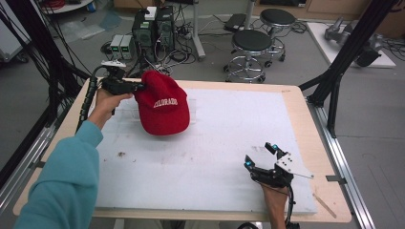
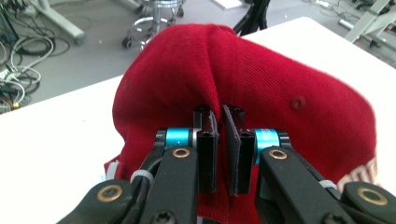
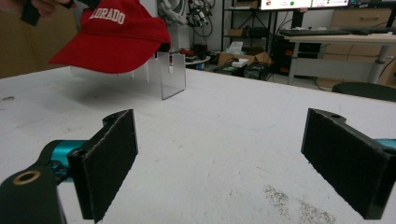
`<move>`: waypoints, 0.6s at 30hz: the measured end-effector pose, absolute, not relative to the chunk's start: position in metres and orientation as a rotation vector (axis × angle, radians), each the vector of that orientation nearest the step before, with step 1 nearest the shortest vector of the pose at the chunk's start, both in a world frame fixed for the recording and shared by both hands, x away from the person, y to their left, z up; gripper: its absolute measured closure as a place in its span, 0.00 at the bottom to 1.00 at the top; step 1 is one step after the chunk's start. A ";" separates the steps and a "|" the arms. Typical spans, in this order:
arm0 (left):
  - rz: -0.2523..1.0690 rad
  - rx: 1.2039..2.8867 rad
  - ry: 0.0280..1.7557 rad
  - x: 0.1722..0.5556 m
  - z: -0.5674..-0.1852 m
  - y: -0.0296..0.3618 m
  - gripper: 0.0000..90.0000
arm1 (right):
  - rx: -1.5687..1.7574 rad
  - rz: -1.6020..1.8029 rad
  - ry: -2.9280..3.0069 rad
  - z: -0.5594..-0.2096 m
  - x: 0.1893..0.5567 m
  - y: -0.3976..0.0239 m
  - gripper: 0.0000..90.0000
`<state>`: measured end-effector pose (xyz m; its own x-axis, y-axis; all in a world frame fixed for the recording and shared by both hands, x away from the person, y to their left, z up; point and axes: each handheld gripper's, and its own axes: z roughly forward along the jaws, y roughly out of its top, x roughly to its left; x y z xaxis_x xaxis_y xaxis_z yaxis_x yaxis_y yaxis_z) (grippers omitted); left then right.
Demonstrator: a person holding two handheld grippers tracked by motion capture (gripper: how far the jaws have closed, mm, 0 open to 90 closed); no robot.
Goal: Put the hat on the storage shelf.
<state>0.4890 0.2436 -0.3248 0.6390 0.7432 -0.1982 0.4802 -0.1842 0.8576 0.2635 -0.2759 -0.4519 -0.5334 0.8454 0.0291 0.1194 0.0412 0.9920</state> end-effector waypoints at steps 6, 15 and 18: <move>0.347 1.831 0.920 0.469 -0.306 0.236 0.93 | 0.993 1.549 1.722 -0.451 0.265 -0.277 0.11; 0.355 1.798 0.902 0.445 -0.295 0.232 0.93 | 1.001 1.556 1.722 -0.451 0.265 -0.277 0.11; 0.366 1.820 0.893 0.437 -0.291 0.234 0.93 | 1.001 1.558 1.721 -0.451 0.266 -0.278 0.11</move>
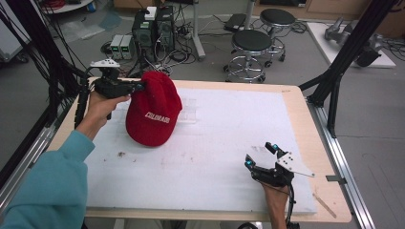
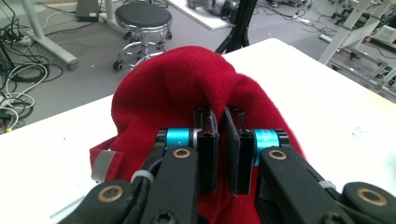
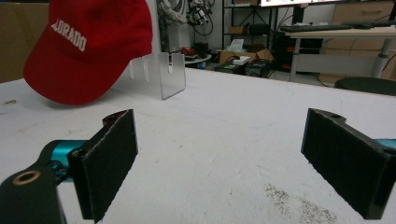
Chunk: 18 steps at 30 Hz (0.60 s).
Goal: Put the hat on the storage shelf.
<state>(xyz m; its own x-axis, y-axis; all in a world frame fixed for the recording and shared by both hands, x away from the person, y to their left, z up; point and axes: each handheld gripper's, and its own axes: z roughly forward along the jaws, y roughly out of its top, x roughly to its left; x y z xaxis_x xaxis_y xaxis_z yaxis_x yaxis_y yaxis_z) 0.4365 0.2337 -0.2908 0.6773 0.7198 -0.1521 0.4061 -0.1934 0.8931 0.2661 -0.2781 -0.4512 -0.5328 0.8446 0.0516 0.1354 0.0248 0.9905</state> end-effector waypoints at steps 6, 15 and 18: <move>0.380 1.833 0.858 0.418 -0.283 0.230 0.94 | 1.046 1.577 1.702 -0.450 0.267 -0.279 0.11; 0.368 1.820 0.820 0.398 -0.282 0.220 0.93 | 1.048 1.646 1.721 -0.431 0.269 -0.267 0.11; 0.370 1.833 0.810 0.391 -0.278 0.217 0.94 | 1.039 1.666 1.725 -0.425 0.270 -0.262 0.11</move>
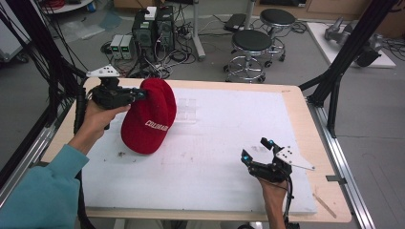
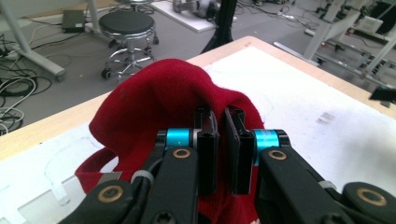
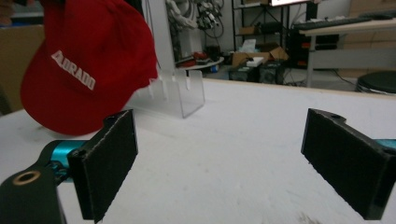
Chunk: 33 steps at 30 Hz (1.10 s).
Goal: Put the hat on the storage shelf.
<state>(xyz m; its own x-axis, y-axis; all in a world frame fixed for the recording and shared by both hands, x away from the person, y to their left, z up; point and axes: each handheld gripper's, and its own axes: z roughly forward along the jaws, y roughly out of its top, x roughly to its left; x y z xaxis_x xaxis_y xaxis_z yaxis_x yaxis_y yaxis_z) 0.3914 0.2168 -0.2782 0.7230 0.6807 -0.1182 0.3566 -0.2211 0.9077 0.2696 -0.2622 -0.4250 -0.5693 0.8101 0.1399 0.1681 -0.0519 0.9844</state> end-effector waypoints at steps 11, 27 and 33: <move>0.370 1.836 0.765 0.365 -0.268 0.202 0.93 | 1.003 1.764 1.790 -0.396 0.277 -0.225 0.11; 0.321 1.869 0.664 0.343 -0.270 0.166 0.93 | 0.948 1.811 1.953 -0.370 0.294 -0.154 0.11; 0.308 1.875 0.624 0.333 -0.267 0.153 0.93 | 0.926 1.811 1.994 -0.370 0.295 -0.137 0.11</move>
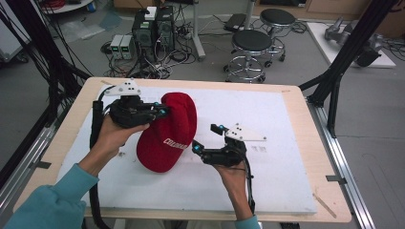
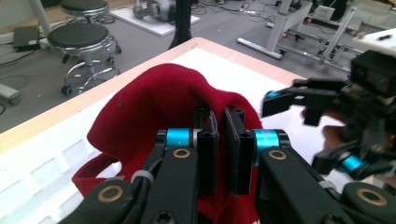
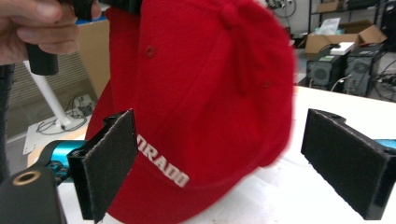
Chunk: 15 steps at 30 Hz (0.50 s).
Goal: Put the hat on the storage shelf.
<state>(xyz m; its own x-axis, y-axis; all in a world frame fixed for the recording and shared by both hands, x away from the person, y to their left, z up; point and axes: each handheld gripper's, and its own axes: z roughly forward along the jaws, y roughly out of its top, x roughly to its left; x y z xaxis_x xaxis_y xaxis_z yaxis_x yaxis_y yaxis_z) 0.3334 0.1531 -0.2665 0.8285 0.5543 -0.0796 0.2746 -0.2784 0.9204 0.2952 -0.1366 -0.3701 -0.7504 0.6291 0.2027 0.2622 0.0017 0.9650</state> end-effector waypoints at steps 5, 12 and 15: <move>0.298 1.880 0.589 0.327 -0.265 0.144 0.93 | 0.917 1.817 2.036 -0.369 0.297 -0.125 0.15; 0.284 1.891 0.566 0.324 -0.269 0.139 0.93 | 0.907 1.885 2.092 -0.368 0.302 -0.121 0.34; 0.277 1.895 0.558 0.323 -0.270 0.138 0.93 | 0.923 1.897 2.116 -0.370 0.305 -0.120 0.39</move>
<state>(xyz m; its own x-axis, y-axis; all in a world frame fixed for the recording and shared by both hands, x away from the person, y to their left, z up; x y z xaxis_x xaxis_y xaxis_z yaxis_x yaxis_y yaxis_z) 0.3228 0.1381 -0.2704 0.8625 0.5014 -0.0688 0.2482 -0.3006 0.9209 0.3046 -0.1202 -0.3701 -0.7986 0.5322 0.2812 0.3374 0.0088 0.9413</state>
